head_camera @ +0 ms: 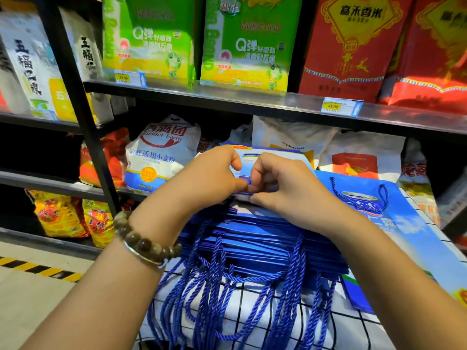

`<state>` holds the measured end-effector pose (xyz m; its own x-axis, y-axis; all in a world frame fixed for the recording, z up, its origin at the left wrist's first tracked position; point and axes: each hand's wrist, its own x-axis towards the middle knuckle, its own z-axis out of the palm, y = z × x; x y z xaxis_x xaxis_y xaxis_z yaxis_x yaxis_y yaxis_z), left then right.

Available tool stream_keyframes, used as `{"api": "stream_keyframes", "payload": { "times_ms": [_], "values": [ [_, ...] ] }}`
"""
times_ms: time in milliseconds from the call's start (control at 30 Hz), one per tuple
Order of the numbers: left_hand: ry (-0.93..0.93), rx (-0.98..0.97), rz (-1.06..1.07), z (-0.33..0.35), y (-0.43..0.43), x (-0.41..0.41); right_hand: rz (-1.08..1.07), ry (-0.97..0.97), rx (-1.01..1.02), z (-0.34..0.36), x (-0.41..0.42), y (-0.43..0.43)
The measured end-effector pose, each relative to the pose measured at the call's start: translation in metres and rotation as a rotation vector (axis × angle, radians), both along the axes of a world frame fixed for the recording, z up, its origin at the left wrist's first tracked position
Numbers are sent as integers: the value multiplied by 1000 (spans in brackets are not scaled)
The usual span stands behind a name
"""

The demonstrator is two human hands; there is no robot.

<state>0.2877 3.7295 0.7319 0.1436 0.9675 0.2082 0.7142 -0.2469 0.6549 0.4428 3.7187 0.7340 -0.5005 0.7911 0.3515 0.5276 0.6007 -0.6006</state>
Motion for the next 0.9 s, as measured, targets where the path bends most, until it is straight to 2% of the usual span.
{"api": "stream_keyframes", "payload": {
  "times_ms": [167,300,433,500,567,633,667,733,800,833,900],
  "values": [
    [-131,71,115,-3,14,-9,-18,-29,-9,2,4,-4],
    [-231,103,131,-6,11,-4,-11,-195,13,9,-4,-11],
    [-288,168,172,-5,9,-4,-69,-614,287,7,-21,-23],
    [-352,157,148,-4,7,-8,-74,-671,397,3,-27,-24],
    [-322,235,166,-2,2,-11,-72,-682,427,3,-29,-23],
    [-343,364,210,0,-5,-14,-96,-661,419,6,-28,-22],
    [-410,422,223,2,-9,-16,-113,-622,403,10,-27,-21],
    [-575,562,260,5,-18,-23,-138,-496,359,19,-25,-22],
    [-648,690,316,6,-28,-26,-178,-327,323,26,-22,-18],
    [-674,713,315,6,-33,-25,-212,-229,322,30,-20,-15],
    [-746,632,218,5,-42,-17,-306,-17,354,38,-18,-11]
  ]
}}
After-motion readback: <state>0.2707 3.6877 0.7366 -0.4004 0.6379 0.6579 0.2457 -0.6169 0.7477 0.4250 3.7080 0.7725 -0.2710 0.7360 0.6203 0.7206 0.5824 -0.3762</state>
